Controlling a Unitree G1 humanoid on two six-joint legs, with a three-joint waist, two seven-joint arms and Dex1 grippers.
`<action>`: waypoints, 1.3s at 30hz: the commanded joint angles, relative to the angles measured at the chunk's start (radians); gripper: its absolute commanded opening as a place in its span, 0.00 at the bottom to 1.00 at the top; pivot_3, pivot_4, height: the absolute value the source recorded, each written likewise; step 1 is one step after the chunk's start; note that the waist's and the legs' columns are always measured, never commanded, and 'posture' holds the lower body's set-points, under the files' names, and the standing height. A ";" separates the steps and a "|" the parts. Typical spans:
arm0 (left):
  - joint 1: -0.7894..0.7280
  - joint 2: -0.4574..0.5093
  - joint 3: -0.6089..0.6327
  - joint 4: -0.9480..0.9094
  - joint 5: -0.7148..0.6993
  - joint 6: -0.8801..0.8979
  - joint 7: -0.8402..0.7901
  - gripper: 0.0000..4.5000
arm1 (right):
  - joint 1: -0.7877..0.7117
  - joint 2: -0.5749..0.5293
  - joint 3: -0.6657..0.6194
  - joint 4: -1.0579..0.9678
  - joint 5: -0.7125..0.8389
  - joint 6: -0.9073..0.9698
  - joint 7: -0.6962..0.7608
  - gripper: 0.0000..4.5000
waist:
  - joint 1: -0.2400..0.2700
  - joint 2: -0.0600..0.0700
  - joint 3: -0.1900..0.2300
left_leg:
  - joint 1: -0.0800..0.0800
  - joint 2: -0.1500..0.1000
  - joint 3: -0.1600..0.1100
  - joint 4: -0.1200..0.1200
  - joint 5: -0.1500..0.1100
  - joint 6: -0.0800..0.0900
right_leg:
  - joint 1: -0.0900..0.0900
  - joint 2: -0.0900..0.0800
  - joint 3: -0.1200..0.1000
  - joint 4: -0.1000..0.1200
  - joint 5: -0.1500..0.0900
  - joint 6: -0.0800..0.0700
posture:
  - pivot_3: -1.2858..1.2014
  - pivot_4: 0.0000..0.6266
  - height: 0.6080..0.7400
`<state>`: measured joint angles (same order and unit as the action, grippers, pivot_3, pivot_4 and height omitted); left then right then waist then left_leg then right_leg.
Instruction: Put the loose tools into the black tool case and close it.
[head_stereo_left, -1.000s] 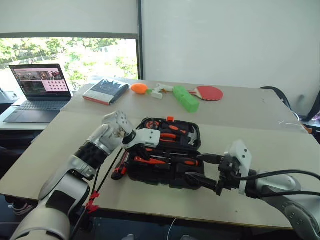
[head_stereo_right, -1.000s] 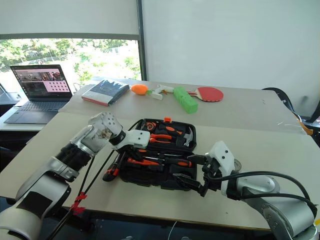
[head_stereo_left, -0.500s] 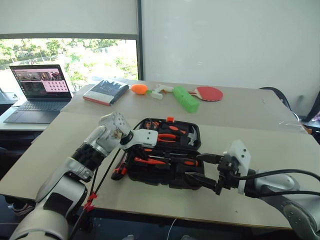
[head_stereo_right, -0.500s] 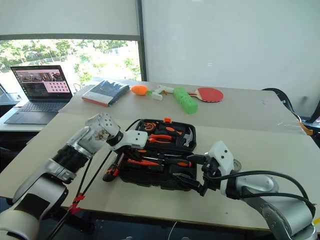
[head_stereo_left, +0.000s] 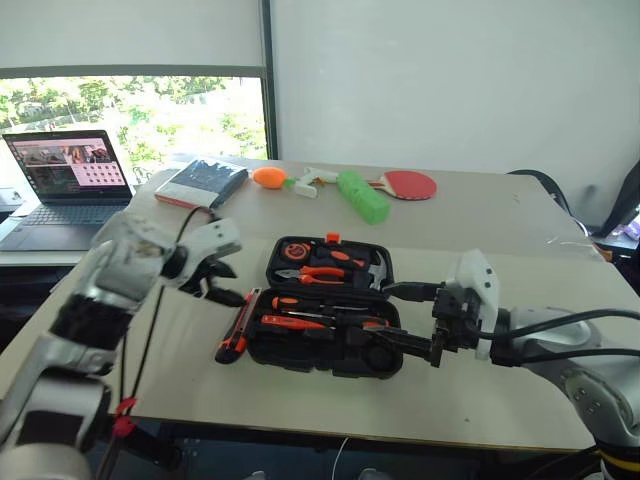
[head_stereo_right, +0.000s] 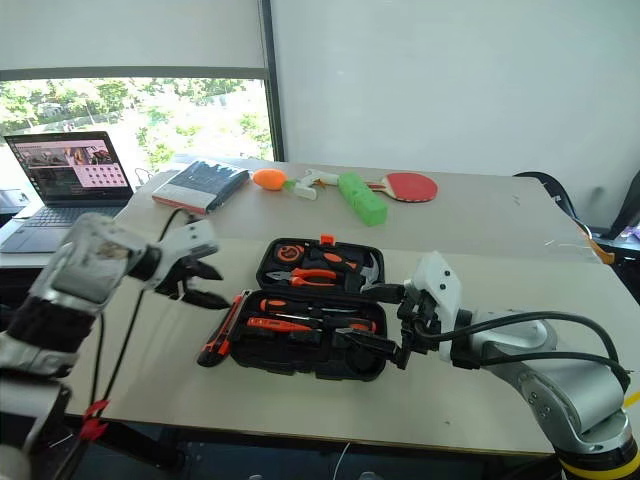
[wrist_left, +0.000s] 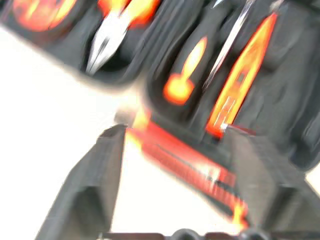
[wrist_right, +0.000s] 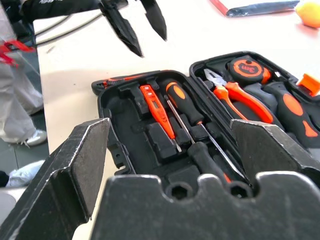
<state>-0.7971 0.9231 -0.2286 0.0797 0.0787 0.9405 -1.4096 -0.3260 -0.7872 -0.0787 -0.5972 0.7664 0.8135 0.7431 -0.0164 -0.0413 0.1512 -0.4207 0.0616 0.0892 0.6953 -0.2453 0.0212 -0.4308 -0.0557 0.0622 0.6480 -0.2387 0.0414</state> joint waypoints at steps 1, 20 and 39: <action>0.009 0.034 0.020 -0.114 -0.040 0.205 0.056 0.99 | -0.039 0.010 0.023 0.015 -0.014 -0.037 0.029 1.00 | 0.009 0.000 0.000 | 0.000 0.000 0.000 0.000 0.000 0.000 | 0.000 0.000 0.000 0.000 0.000 0.000 | 0.52 0.24 0.97; -0.152 -0.107 -0.201 -0.020 -0.209 0.418 0.324 0.99 | 0.034 0.054 0.010 -0.056 -0.005 -0.017 -0.043 1.00 | 0.023 -0.001 0.000 | -0.002 -0.002 0.000 0.001 0.000 -0.001 | -0.001 0.000 0.000 0.001 -0.001 0.000 | 0.52 0.24 0.97; -0.191 -0.147 -0.239 0.045 -0.261 0.356 0.346 0.99 | 0.108 0.049 -0.008 -0.086 0.001 -0.029 -0.088 1.00 | 0.027 -0.001 0.000 | -0.003 -0.002 0.000 0.001 0.000 -0.001 | -0.001 -0.001 0.000 0.000 -0.001 0.000 | 0.52 0.24 0.97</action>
<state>-0.9734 0.7903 -0.4622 0.1650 -0.1637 1.2969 -1.0689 -0.2182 -0.7365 -0.0653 -0.6590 0.7677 0.8066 0.6530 0.0107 -0.0420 0.1515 -0.4240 0.0592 0.0889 0.6961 -0.2449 0.0207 -0.4318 -0.0562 0.0622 0.6481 -0.2398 0.0416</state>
